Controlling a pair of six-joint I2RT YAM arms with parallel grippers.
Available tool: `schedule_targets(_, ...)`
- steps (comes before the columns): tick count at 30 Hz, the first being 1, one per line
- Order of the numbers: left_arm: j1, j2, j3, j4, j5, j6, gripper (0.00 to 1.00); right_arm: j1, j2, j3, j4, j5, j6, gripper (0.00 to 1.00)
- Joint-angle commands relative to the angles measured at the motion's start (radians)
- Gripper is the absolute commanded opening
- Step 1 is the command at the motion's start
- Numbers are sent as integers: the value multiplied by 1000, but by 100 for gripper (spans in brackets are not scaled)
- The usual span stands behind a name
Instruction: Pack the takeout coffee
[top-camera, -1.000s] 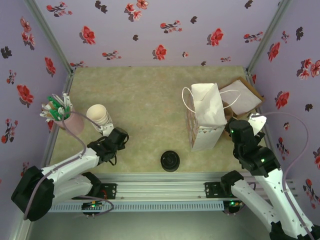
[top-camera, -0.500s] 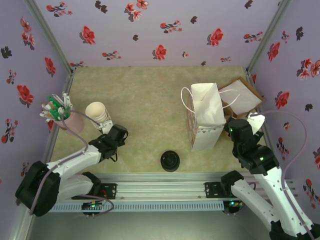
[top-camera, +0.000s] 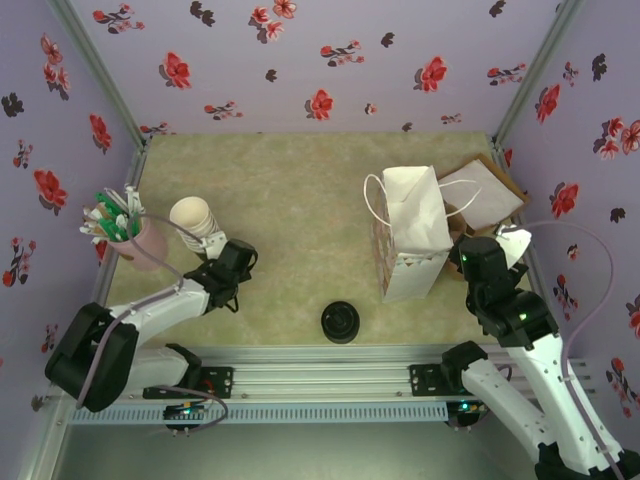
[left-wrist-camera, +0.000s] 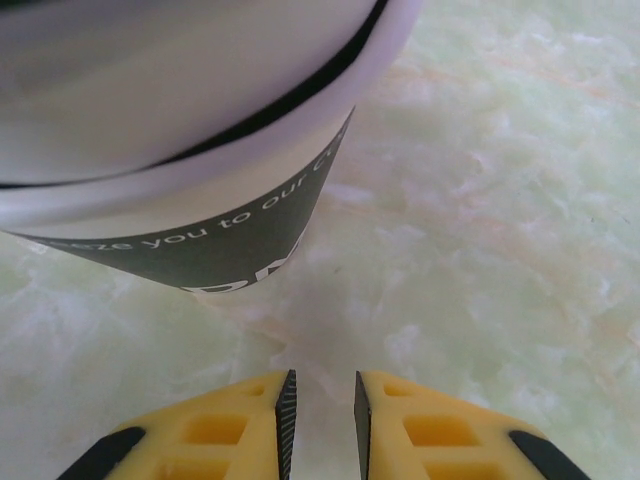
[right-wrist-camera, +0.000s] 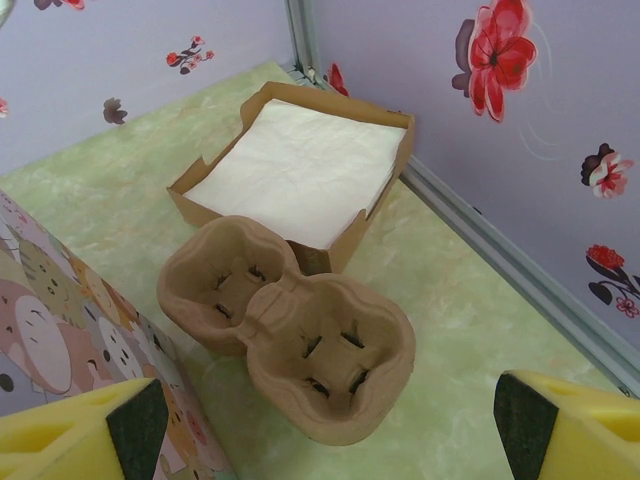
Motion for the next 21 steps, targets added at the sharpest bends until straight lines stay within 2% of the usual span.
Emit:
schedule_targets(1,25,52,8,-17,37,23,25,-11,1,5,11,-7,-16,87)
schedule_targets(21,146,196,92,89,93,133,24,-41,0,2,20,-21,-32,87)
